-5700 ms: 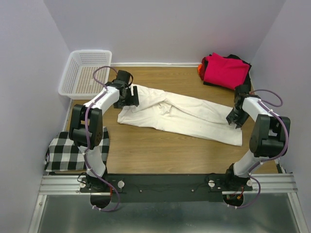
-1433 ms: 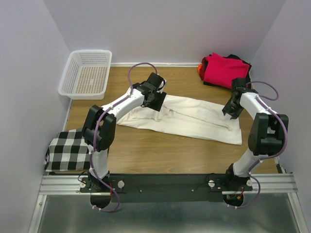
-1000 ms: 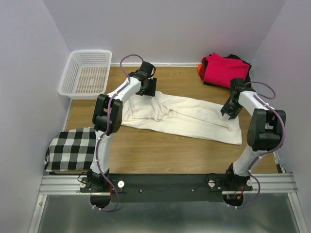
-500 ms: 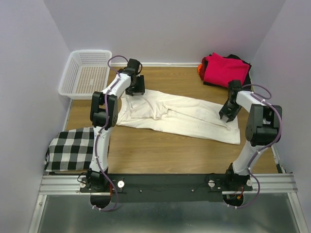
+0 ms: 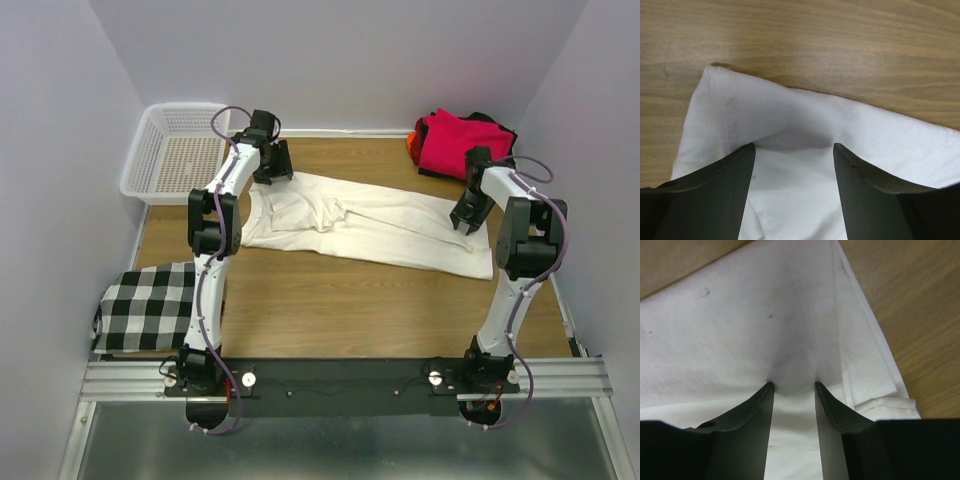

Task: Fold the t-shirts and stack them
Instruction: Fold the other side of the tshirt into a rectangle, then rotate the tshirt 90 degrees

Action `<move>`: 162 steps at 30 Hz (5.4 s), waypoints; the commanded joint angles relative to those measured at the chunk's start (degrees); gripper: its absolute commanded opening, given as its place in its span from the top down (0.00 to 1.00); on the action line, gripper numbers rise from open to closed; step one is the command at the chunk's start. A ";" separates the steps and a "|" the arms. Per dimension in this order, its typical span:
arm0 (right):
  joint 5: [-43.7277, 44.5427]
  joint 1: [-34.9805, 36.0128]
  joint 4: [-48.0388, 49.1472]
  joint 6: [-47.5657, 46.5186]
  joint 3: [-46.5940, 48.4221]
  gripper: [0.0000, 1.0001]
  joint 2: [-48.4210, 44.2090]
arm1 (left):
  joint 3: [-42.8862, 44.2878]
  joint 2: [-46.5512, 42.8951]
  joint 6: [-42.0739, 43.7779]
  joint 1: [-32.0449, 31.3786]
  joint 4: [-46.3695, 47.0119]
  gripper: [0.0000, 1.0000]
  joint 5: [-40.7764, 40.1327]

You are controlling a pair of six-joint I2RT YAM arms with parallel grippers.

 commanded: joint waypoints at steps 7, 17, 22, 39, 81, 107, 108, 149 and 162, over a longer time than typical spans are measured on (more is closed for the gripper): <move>7.59 -0.08 -1.42 -1.99 15.62 0.53 10.89 | -0.43 2.74 -2.12 3.23 9.53 0.27 9.19; 8.30 -0.08 -1.33 -4.19 20.81 0.52 4.48 | -6.23 -8.85 2.01 2.53 17.90 0.27 7.88; 7.33 -0.08 -0.90 -5.15 17.57 0.52 -0.17 | -11.50 -12.64 3.24 -0.72 17.81 0.27 6.12; 4.52 -0.08 1.57 -5.69 9.74 0.52 -5.81 | -32.07 -18.63 -3.87 -9.69 20.89 0.27 11.40; -4.62 5.18 3.50 -6.83 1.04 0.52 -1.24 | -2.54 0.10 -4.58 -0.55 6.65 0.23 -4.52; -2.51 16.27 4.91 -7.36 -8.19 0.52 -3.70 | -2.27 -0.16 0.60 1.82 26.14 0.23 10.51; -2.95 16.79 4.82 -7.27 -8.98 0.52 -4.57 | -3.58 -2.26 0.70 1.82 27.21 0.23 10.51; -14.90 56.96 7.98 2.57 -40.35 0.57 -27.41 | -21.62 -19.59 -2.99 -6.52 22.93 0.22 -5.90; -13.24 57.58 1.84 8.90 -39.68 0.57 -40.69 | -17.04 -16.86 -9.94 -10.31 9.30 0.21 -17.34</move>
